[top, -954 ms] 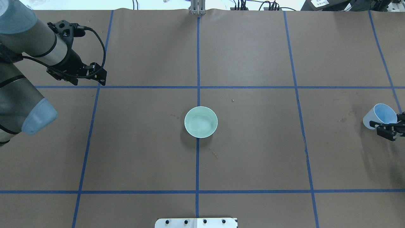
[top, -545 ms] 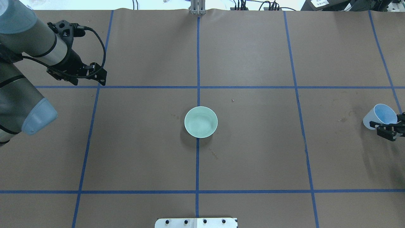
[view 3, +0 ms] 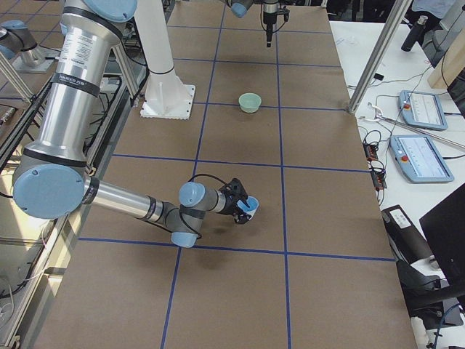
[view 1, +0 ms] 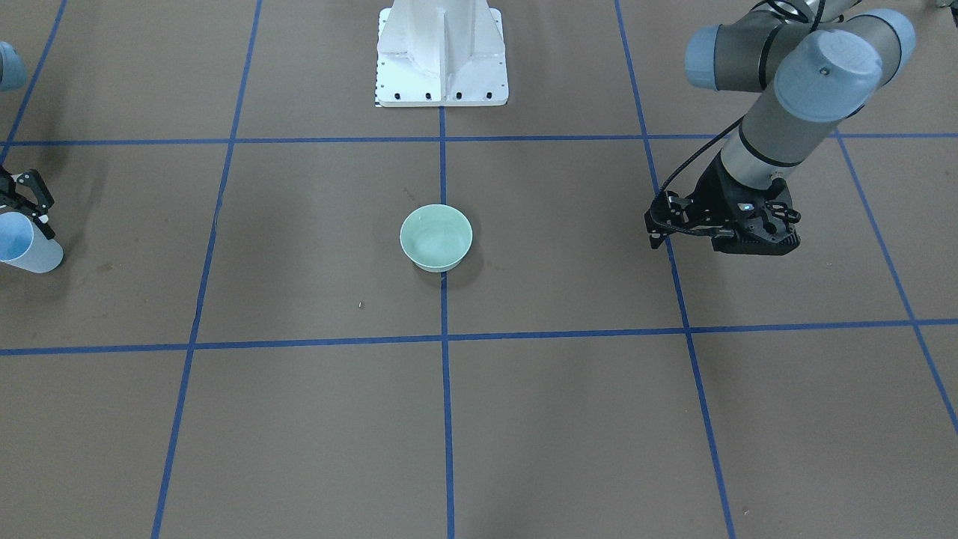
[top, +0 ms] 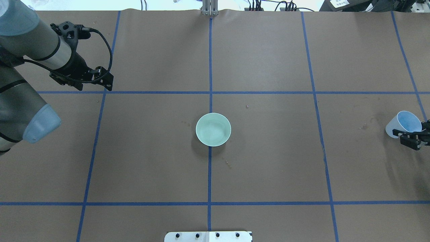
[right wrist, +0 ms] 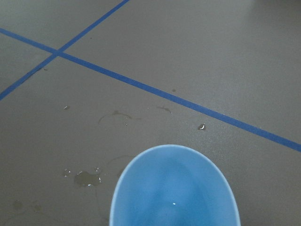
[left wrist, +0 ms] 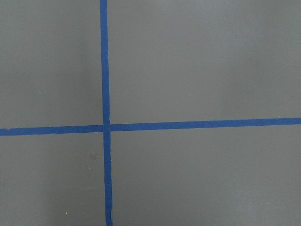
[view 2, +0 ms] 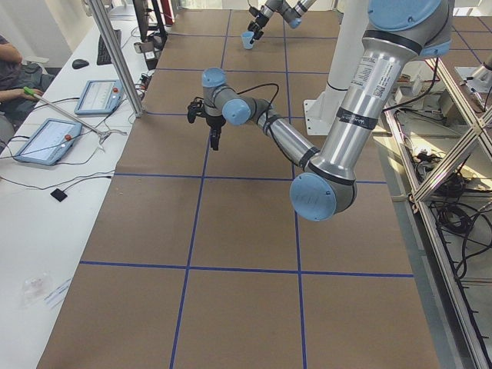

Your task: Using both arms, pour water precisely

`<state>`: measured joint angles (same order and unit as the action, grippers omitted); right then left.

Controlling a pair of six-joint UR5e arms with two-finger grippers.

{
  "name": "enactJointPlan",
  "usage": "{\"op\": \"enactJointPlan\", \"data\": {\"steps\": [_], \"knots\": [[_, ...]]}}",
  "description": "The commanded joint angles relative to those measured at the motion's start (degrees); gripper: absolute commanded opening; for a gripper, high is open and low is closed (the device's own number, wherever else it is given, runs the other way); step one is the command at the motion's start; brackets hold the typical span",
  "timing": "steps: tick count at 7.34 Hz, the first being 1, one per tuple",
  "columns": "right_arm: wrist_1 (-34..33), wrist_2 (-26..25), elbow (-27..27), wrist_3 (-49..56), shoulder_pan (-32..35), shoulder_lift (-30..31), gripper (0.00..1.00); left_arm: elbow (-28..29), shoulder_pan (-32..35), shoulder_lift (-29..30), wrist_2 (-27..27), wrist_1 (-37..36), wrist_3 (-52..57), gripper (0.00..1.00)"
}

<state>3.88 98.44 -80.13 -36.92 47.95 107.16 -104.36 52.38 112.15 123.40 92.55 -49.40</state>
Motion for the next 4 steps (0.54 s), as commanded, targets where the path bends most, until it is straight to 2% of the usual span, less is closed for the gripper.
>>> {"op": "enactJointPlan", "data": {"steps": [1, 3, 4], "knots": [[-0.01, 0.26, 0.76, 0.00, -0.05, -0.19, 0.90, -0.32, 0.09, 0.00, 0.00, -0.09, 0.00, 1.00], [-0.01, 0.35, 0.77, -0.08, -0.05, -0.19, 0.99, -0.41, 0.09, 0.09, 0.09, -0.09, 0.00, 1.00], [0.08, 0.52, 0.77, -0.08, 0.04, -0.19, 0.99, -0.49, 0.09, 0.09, 0.00, -0.09, -0.09, 1.00]]}}
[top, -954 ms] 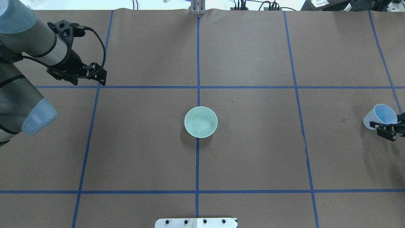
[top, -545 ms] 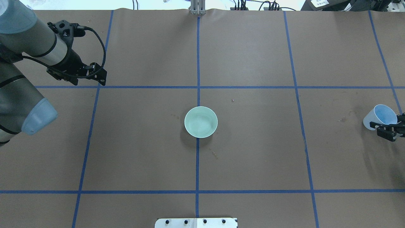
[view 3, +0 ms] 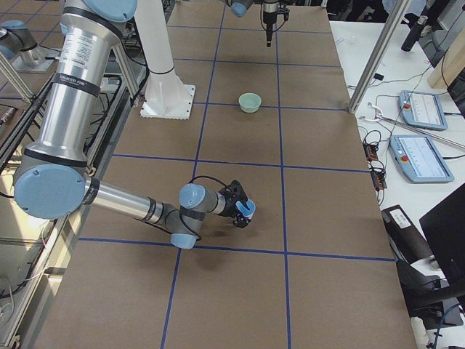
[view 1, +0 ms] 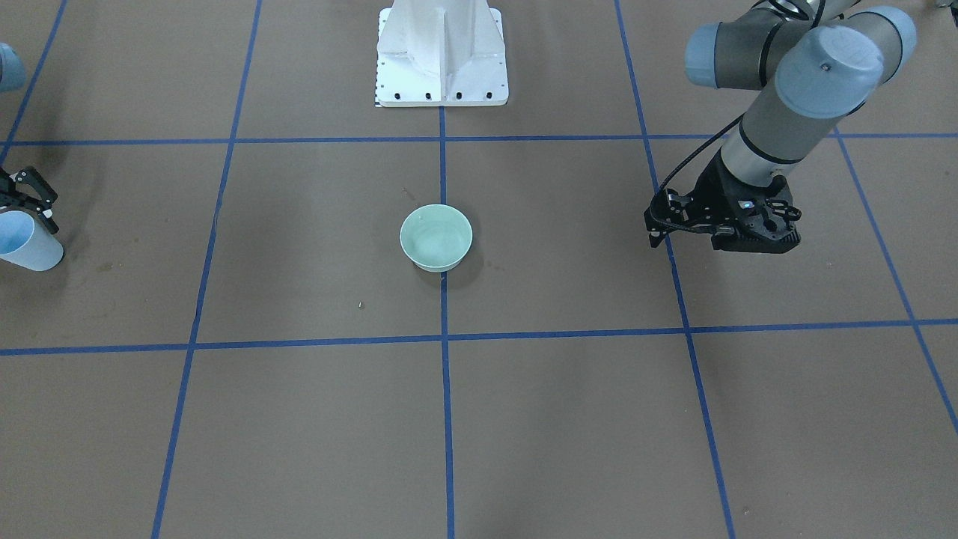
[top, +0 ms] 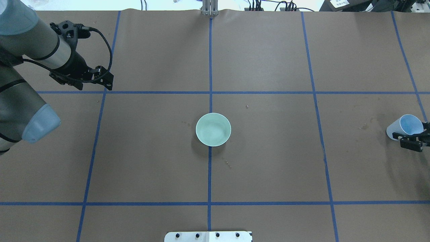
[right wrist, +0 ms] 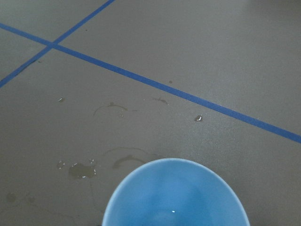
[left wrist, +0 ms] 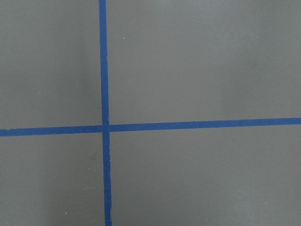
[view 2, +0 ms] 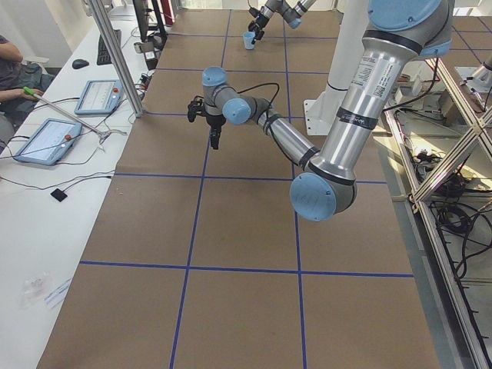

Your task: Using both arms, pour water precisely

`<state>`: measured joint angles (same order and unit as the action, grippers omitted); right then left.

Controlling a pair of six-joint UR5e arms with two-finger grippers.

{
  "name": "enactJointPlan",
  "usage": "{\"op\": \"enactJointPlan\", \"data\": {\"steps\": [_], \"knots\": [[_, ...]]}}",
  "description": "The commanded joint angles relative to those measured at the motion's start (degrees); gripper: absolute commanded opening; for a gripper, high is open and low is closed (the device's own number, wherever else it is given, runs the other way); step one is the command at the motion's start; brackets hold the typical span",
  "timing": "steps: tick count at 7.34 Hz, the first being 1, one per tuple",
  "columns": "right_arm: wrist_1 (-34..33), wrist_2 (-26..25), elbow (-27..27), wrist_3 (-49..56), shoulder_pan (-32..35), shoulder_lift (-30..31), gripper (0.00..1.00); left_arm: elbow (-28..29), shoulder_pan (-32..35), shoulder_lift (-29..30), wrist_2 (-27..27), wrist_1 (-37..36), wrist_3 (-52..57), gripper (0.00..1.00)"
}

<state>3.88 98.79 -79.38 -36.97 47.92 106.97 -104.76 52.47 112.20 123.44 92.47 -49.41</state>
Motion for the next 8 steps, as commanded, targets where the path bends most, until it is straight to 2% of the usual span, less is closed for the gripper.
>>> {"op": "enactJointPlan", "data": {"steps": [1, 8], "knots": [[0.42, 0.26, -0.42, -0.03, 0.16, 0.52, 0.99, -0.35, 0.18, 0.04, 0.05, -0.09, -0.07, 1.00], [10.60, 2.54, -1.12, -0.12, 0.51, 10.00, 0.99, -0.18, 0.01, -0.14, -0.04, -0.09, -0.25, 1.00]]}}
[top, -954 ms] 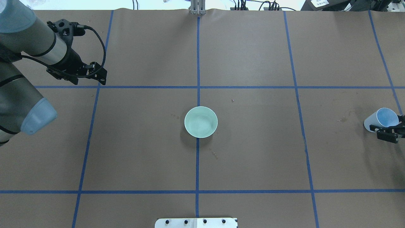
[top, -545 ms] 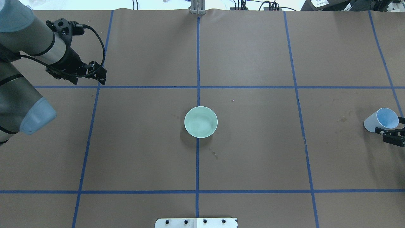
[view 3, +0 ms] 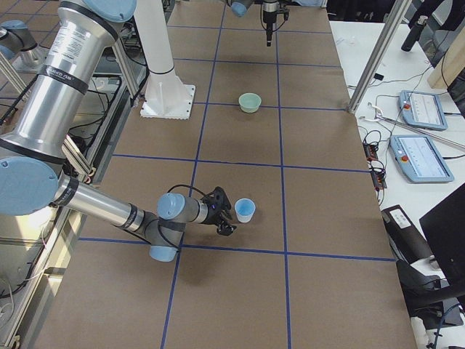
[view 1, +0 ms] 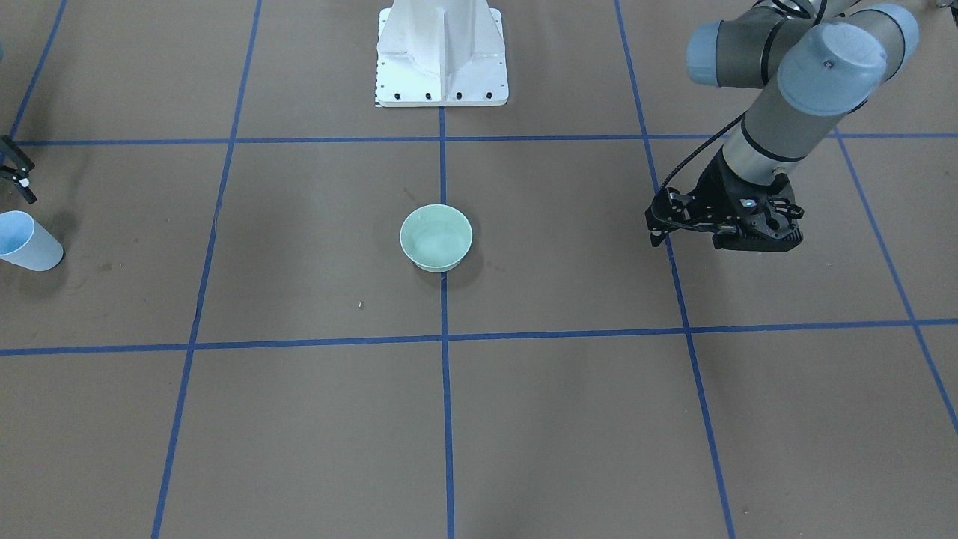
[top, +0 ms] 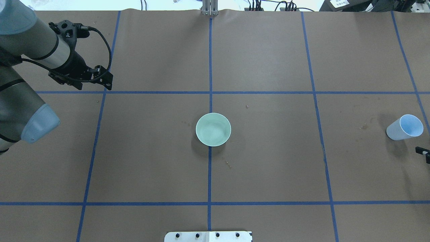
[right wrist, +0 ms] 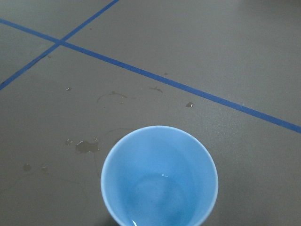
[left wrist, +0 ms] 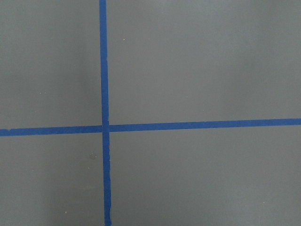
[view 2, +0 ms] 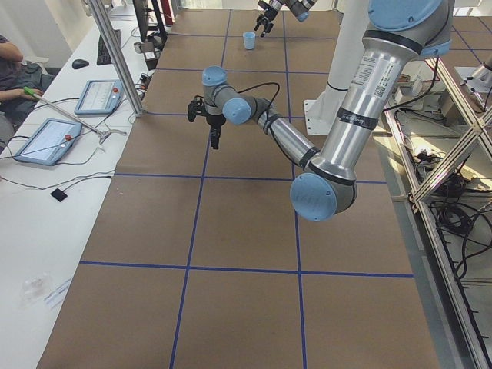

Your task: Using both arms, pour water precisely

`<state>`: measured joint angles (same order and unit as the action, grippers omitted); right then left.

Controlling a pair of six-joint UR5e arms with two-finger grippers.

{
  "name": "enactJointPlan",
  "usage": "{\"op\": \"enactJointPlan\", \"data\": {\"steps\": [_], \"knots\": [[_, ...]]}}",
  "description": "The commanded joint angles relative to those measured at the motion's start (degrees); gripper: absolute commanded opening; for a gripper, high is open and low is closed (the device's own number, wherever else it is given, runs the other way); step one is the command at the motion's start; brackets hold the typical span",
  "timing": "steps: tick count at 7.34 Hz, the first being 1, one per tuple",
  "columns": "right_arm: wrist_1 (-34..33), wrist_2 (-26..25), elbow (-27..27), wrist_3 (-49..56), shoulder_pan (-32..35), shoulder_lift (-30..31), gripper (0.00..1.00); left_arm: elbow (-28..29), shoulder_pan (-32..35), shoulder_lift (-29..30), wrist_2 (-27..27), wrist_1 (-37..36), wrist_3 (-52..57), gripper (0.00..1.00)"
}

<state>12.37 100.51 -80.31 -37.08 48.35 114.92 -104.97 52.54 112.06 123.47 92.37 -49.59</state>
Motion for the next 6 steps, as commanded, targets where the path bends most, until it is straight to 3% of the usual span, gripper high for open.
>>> {"op": "enactJointPlan", "data": {"steps": [1, 2, 3, 6], "knots": [[2.56, 6.75, -0.29, -0.01, 3.64, 2.32, 0.99, 0.03, -0.07, 0.00, 0.02, 0.00, -0.15, 1.00], [0.04, 13.51, -0.03, 0.25, 9.33, 0.58, 0.99, 0.03, -0.07, -0.09, -0.07, 0.00, -0.07, 1.00], [-4.51, 16.80, -0.20, 0.95, 13.91, -1.70, 0.99, 0.03, -0.07, -0.61, -0.07, 0.09, -0.07, 1.00], [-16.11, 23.13, -0.29, 5.14, 22.54, -7.15, 0.99, 0.04, -0.60, 0.43, 0.10, -0.35, -2.59, 1.00]]}}
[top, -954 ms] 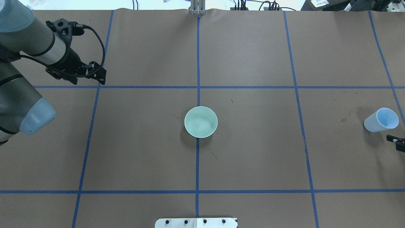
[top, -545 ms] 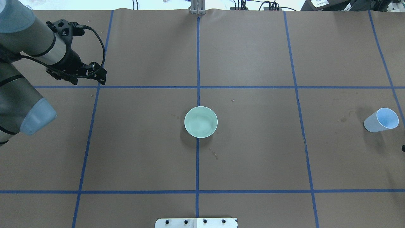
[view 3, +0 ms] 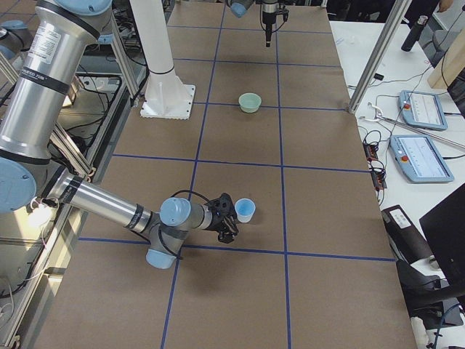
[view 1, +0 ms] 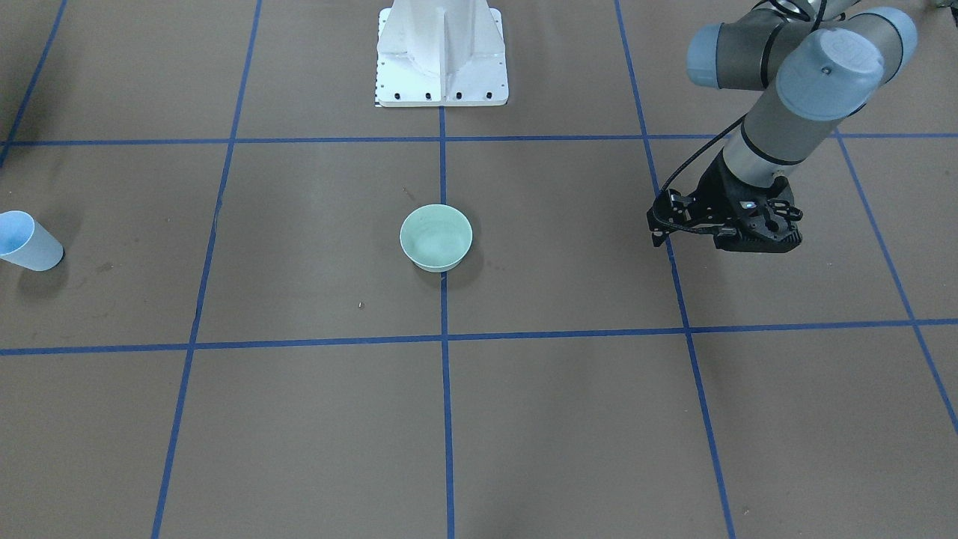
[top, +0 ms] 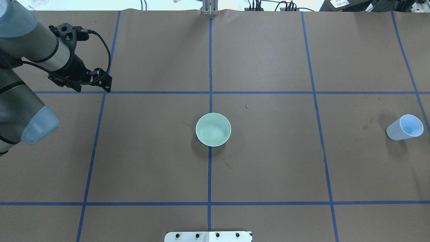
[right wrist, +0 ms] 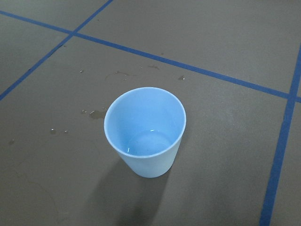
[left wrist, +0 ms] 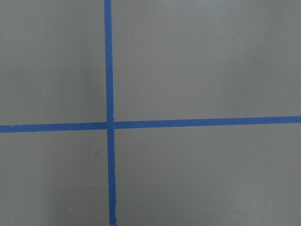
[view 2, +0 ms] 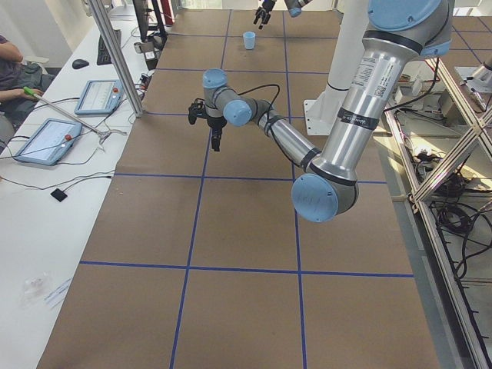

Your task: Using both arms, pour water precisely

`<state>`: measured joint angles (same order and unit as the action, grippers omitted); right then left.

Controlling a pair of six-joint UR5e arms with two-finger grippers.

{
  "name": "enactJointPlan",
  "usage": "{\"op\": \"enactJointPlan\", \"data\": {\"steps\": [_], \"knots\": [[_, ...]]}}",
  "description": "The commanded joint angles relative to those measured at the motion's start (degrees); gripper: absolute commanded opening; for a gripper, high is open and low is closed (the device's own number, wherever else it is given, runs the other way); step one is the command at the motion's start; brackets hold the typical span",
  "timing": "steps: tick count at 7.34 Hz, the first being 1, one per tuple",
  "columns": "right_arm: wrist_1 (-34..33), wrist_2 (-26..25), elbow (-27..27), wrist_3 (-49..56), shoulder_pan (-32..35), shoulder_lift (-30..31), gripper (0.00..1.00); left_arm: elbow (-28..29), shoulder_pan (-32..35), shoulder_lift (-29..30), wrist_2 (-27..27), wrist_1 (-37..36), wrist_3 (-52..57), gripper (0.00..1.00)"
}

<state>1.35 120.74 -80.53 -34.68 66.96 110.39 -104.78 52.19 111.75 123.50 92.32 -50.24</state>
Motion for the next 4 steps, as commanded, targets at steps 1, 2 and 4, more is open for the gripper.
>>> {"op": "enactJointPlan", "data": {"steps": [1, 2, 4], "knots": [[-11.48, 5.36, -1.02, 6.25, 7.44, -5.33, 0.99, -0.33, -2.60, 3.10, 0.16, -0.38, -7.44, 1.00], [-17.29, 5.73, -2.34, 9.77, 8.52, -6.84, 0.99, -0.16, -6.88, 5.48, -0.10, -0.38, -12.46, 1.00], [-32.81, 5.73, -6.37, 17.68, 11.15, -10.17, 0.99, 0.63, -12.18, 10.23, -0.62, -1.95, -18.65, 1.00]]}}
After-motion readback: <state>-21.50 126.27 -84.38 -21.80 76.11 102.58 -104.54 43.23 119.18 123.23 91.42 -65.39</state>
